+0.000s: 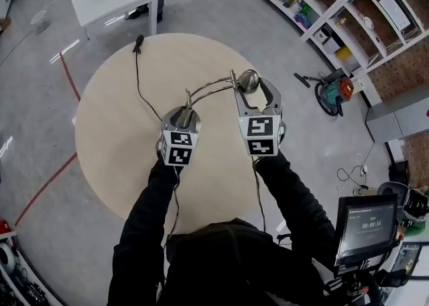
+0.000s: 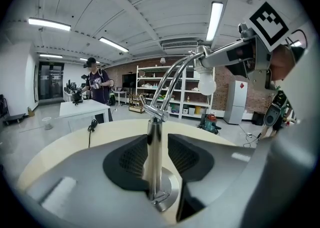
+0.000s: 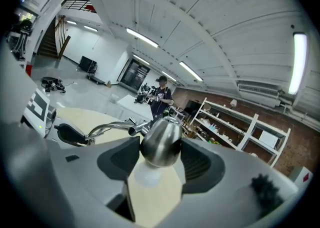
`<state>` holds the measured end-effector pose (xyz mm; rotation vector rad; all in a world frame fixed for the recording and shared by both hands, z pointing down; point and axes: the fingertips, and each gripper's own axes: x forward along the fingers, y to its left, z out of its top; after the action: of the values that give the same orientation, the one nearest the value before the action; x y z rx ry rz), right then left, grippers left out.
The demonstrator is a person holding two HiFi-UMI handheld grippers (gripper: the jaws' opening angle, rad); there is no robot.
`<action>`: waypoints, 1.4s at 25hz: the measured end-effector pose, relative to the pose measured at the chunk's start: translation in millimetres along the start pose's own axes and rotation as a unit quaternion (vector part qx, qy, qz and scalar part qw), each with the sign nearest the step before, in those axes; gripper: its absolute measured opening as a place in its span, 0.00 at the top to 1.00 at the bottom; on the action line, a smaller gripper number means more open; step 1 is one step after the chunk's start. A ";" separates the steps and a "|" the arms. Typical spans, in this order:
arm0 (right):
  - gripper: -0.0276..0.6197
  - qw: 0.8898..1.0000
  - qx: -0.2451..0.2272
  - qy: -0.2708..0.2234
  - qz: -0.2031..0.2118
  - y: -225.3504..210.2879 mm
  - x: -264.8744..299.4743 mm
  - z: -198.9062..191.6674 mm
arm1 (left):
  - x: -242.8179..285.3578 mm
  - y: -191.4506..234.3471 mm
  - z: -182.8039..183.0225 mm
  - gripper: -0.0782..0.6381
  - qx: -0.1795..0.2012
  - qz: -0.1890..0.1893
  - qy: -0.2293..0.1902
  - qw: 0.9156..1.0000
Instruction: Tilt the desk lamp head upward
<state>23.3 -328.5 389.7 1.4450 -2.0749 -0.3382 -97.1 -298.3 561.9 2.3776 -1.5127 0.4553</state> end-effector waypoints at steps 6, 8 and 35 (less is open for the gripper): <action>0.54 0.997 -0.068 -0.016 -0.014 2.8 -3.1 27.6 | -1.0 1.8 4.2 0.70 -0.002 -0.005 0.000 1.000; 0.54 0.996 -0.087 -0.022 -0.016 4.5 -4.5 32.8 | -1.0 0.6 4.3 0.70 -0.001 -0.005 0.000 1.000; 0.55 0.952 -0.289 -0.094 -0.023 52.2 -14.1 97.3 | -0.9 -2.6 -1.1 0.70 0.008 -0.020 -0.002 1.000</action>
<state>-70.9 -307.2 334.3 1.1295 -1.8578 -1.0413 -95.3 -296.0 562.4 2.4172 -1.4650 0.4559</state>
